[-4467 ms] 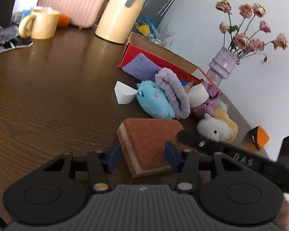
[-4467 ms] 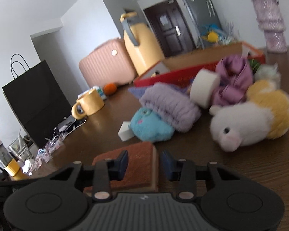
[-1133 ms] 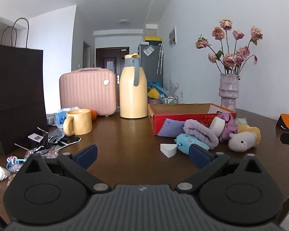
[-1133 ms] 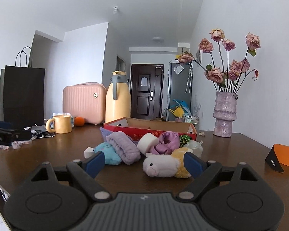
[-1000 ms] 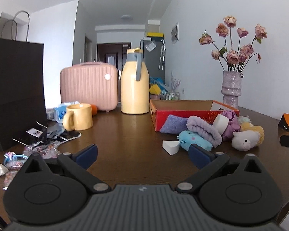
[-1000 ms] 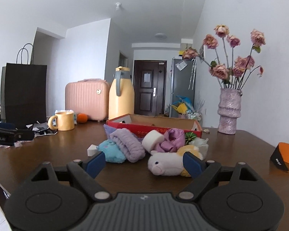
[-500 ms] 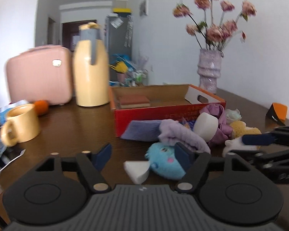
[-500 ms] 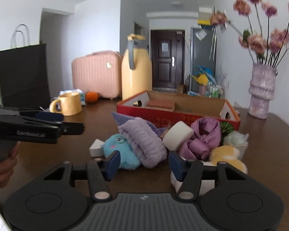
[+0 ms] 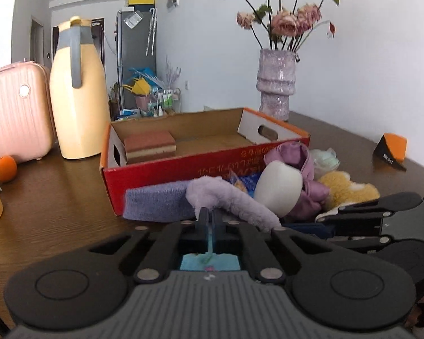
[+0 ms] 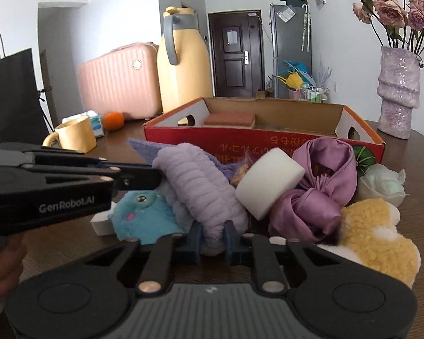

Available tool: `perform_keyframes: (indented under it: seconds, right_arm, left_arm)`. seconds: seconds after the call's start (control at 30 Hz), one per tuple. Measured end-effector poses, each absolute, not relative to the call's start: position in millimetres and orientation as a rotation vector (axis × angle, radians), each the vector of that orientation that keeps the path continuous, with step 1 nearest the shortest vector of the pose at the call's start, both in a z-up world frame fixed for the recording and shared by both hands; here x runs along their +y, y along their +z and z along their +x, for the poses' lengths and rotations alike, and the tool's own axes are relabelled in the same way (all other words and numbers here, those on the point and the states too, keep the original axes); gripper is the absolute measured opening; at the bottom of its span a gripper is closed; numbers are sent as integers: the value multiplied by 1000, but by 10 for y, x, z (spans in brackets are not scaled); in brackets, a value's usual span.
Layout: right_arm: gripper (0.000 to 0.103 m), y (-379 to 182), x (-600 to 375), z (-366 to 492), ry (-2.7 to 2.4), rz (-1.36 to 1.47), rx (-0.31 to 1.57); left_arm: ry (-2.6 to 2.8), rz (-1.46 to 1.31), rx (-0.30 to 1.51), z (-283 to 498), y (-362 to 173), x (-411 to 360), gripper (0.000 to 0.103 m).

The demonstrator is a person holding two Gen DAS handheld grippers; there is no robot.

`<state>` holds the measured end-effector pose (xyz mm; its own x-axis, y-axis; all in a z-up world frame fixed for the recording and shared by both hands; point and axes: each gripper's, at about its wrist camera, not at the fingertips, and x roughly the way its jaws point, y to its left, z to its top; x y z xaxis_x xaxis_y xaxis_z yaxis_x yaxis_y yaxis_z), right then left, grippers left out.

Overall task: Organize soft objects
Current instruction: 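Lift the lavender towel roll clear of the other soft items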

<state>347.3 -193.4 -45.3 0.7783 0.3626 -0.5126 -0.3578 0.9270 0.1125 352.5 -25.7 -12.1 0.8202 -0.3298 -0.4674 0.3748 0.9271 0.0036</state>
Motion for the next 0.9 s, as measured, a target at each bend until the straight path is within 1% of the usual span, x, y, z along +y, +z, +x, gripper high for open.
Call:
perform_keyframes:
  seconds: [0.03, 0.1, 0.23, 0.37, 0.47, 0.6, 0.63, 0.67, 0.7, 0.73, 0.8, 0.9]
  right_arm:
    - [10, -431, -1953, 3452, 396, 14, 549]
    - [10, -355, -1991, 3346, 406, 6, 524]
    - [9, -124, -2036, 2888, 476, -101, 457]
    - [10, -187, -2029, 2382, 541, -199, 491]
    - [10, -342, -1989, 2130, 545, -224, 533]
    - [25, -443, -1968, 1964, 523, -209, 580]
    - [28, -425, -1991, 1904, 526, -204, 575]
    - [31, -411, -2031, 1866, 532, -185, 565]
    - [38, -364, -2095, 1826, 539, -143, 555]
    - [41, -320, -2162, 1817, 542, -93, 546]
    - [41, -247, -2282, 1879, 542, 39, 529]
    - [41, -258, -2320, 2110, 491, 186, 537]
  left_arm:
    - [-373, 86, 475, 3493, -84, -247, 2]
    - [-363, 70, 462, 3357, 16, -228, 2]
    - [-383, 23, 431, 2807, 158, -136, 1]
    - [-378, -29, 475, 2255, -11, -64, 2]
    - [-364, -46, 535, 2016, -199, -57, 3]
    - [-340, -88, 583, 1830, -342, 78, 7]
    - [-352, -119, 573, 1786, -322, 160, 17]
    - [-367, -158, 561, 1753, -278, 245, 34]
    - [-371, -193, 551, 1749, -232, 309, 44]
    - [-368, -228, 540, 1756, -189, 358, 56]
    - [-360, -285, 524, 1839, -126, 413, 56]
    - [-353, -304, 566, 2086, -143, 295, 55]
